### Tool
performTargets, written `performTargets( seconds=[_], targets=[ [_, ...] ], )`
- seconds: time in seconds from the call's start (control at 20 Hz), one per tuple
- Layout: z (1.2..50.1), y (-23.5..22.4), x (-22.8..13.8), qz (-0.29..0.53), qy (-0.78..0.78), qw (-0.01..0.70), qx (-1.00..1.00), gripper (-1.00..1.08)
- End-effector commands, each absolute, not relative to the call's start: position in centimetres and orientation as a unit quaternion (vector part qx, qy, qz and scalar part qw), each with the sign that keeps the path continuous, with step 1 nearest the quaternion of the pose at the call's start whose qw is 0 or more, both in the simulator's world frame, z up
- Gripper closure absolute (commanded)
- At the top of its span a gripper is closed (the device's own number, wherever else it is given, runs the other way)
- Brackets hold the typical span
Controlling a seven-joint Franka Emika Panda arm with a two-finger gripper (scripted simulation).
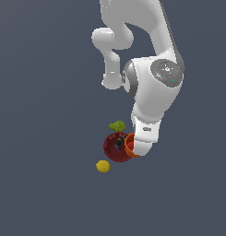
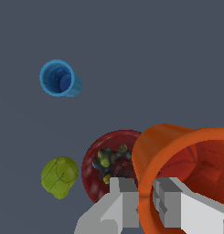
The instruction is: Pick up a designated object from a clutter of objects.
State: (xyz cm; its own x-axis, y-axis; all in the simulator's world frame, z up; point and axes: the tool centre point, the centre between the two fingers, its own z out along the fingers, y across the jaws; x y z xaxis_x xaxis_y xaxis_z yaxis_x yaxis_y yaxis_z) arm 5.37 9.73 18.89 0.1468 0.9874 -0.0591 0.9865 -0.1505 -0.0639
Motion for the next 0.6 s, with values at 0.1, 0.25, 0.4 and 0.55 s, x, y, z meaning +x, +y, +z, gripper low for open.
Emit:
performTargets(
  seconds=[0.1, 0.25, 0.4, 0.55],
  targets=[
    [23.0, 5.4, 5.6, 0.042, -0.652, 0.005, -0.757, 1.08],
    [25.6, 2.5, 5.8, 0.042, -0.652, 0.005, -0.757, 1.08],
    [28.2, -0.4, 6.0, 0.042, -0.652, 0.006, -0.757, 1.08],
    [30.8, -3.3, 6.3, 0.042, -0.652, 0.006, -0.757, 1.08]
  ],
)
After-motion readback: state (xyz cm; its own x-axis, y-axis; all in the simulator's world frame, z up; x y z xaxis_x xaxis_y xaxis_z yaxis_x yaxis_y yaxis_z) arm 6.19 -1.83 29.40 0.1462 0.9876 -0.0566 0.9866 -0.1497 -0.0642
